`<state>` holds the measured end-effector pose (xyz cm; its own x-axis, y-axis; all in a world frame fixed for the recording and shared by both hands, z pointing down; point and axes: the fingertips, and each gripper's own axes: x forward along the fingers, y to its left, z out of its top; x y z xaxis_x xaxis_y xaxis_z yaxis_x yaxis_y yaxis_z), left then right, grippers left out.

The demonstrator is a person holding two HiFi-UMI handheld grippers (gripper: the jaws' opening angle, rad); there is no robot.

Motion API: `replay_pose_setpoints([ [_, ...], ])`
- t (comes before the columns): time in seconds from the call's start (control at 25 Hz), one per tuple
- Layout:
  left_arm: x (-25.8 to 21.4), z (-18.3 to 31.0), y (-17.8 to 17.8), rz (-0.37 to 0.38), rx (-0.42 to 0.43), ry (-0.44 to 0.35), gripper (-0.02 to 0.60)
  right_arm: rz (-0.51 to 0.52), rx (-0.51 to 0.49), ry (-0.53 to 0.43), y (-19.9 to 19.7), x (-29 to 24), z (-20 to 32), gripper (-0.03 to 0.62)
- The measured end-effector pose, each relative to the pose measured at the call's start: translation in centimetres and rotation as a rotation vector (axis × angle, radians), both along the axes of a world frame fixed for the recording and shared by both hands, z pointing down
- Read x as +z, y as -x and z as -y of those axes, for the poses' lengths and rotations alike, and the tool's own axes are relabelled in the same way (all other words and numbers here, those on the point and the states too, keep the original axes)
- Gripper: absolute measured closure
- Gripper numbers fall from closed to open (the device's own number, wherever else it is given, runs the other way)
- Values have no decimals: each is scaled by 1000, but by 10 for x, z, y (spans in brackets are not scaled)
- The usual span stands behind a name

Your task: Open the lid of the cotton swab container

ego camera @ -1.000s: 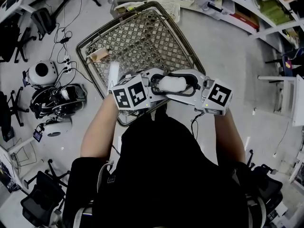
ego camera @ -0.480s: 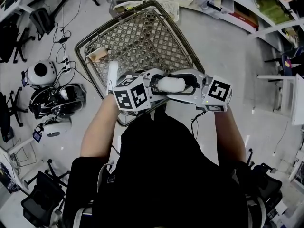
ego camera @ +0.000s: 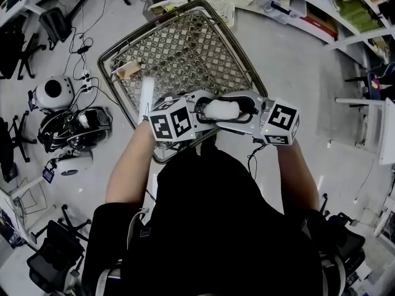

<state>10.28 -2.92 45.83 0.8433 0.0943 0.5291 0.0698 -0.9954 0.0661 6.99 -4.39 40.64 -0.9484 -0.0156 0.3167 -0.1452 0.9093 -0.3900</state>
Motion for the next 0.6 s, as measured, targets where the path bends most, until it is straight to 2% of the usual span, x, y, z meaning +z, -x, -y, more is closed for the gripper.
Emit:
replay_pose_setpoints([
  [0.16, -6, 10, 5, -18, -30, 15, 371, 0, 58, -132, 1, -13, 11, 329],
  [0.6, -3, 7, 3, 8, -14, 2, 373, 26, -3, -129, 1, -19, 6, 342],
])
